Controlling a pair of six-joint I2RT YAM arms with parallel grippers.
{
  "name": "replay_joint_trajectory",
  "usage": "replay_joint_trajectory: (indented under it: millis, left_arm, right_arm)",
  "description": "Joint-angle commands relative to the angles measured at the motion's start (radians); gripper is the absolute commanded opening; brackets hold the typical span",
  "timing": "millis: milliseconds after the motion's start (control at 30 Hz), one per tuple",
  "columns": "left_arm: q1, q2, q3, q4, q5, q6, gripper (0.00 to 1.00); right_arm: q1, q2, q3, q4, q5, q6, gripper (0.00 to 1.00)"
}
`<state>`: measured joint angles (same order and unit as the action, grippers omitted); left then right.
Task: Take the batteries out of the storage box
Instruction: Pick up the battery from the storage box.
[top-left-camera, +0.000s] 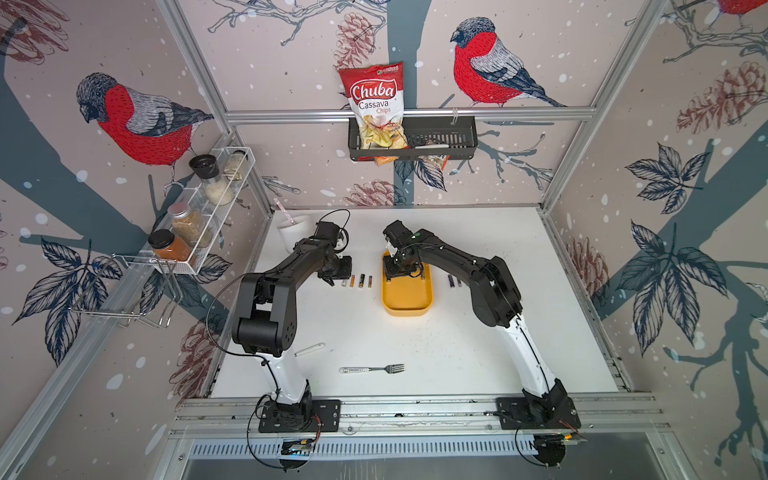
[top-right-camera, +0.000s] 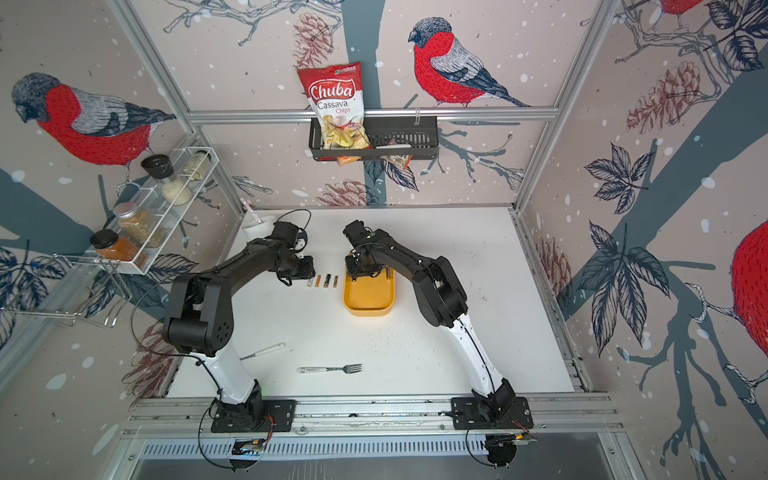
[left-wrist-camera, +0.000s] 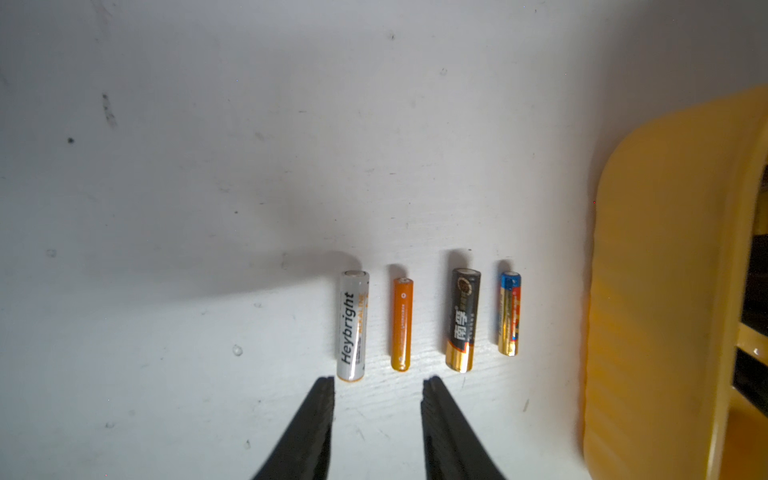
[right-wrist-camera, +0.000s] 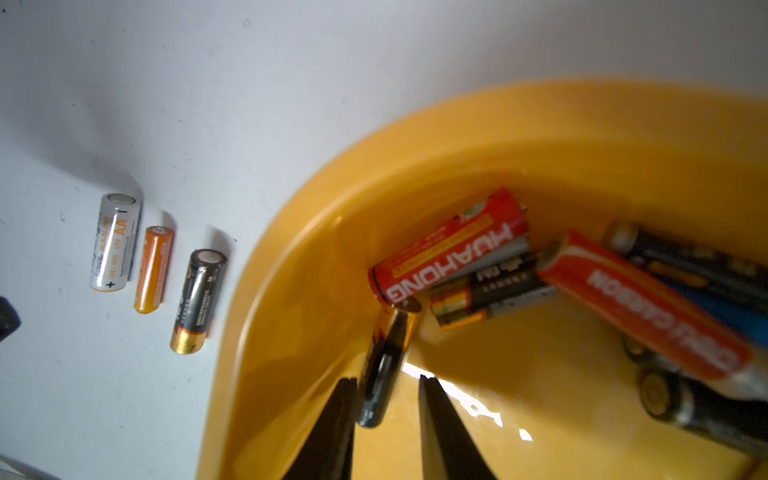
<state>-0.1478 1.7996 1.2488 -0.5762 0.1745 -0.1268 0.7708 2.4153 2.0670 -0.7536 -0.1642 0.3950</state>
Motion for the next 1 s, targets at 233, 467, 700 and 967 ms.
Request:
replay_joint_trajectory:
  millis: [233, 467, 700, 967]
  left_arm:
    - [-0.015, -0.003, -0.003, 0.014, 0.009, -0.008, 0.40]
    - [-0.019, -0.005, -0.003, 0.010, 0.004, -0.010, 0.40]
    - [-0.021, -0.005, -0.004, 0.010, 0.003, -0.012, 0.40]
    - [-0.025, 0.000, -0.009, 0.015, 0.005, -0.014, 0.40]
  right_arm:
    - [0.017, 0.044, 0.040, -0.087, 0.131, -0.051, 0.32]
    - [0.019, 0.050, 0.038, -0.097, 0.153, -0.069, 0.30]
    - [0.012, 0.043, 0.032, -0.102, 0.128, -0.088, 0.24]
    - [-0.039, -0.104, -0.176, 0.031, -0.047, -0.139, 0.21]
